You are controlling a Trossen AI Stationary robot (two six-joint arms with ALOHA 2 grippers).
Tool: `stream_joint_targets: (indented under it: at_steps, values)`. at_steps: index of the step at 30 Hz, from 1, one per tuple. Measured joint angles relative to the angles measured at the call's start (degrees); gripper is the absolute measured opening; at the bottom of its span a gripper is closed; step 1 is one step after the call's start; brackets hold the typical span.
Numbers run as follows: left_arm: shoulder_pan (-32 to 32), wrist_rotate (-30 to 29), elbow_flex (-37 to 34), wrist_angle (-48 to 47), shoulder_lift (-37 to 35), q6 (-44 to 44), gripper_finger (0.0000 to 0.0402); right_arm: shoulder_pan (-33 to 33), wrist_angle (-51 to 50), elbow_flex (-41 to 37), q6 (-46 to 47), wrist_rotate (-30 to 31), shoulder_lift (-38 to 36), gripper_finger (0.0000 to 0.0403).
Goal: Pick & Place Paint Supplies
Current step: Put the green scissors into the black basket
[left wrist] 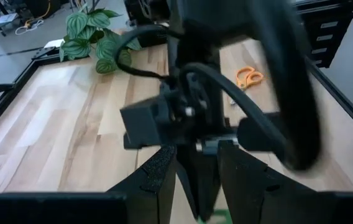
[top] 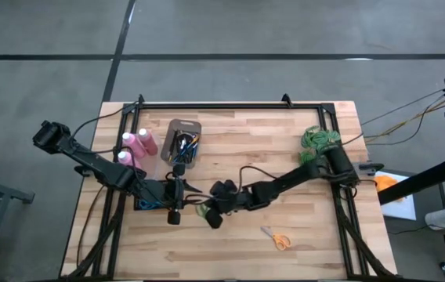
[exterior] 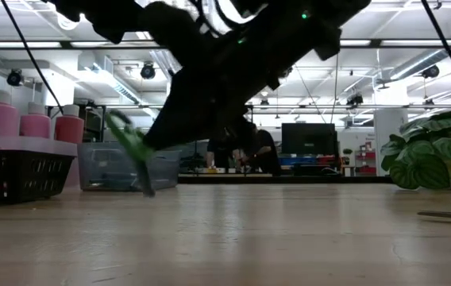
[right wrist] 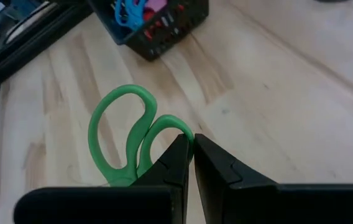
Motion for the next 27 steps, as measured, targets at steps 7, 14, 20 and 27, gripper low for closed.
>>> stream_joint_targets:
  at_steps: [7,14,20,27]
  values:
    - [-0.02,0.02,0.0,-1.14,0.0,0.02,0.012,-0.3,-0.01,2.65,4.17,0.03,4.48,0.0017]
    - [0.02,-0.02,0.0,-2.34,0.02,0.02,0.012,-0.77,-0.12,0.86,10.55,0.02,4.59,0.0017]
    - [0.02,0.0,0.0,-3.0,0.02,0.03,0.012,-0.73,-1.29,0.67,10.76,-0.03,4.48,0.0017]
    - [0.02,0.0,0.0,-3.39,0.02,0.02,0.012,-0.71,-1.31,0.64,10.31,-1.16,4.48,0.0017]
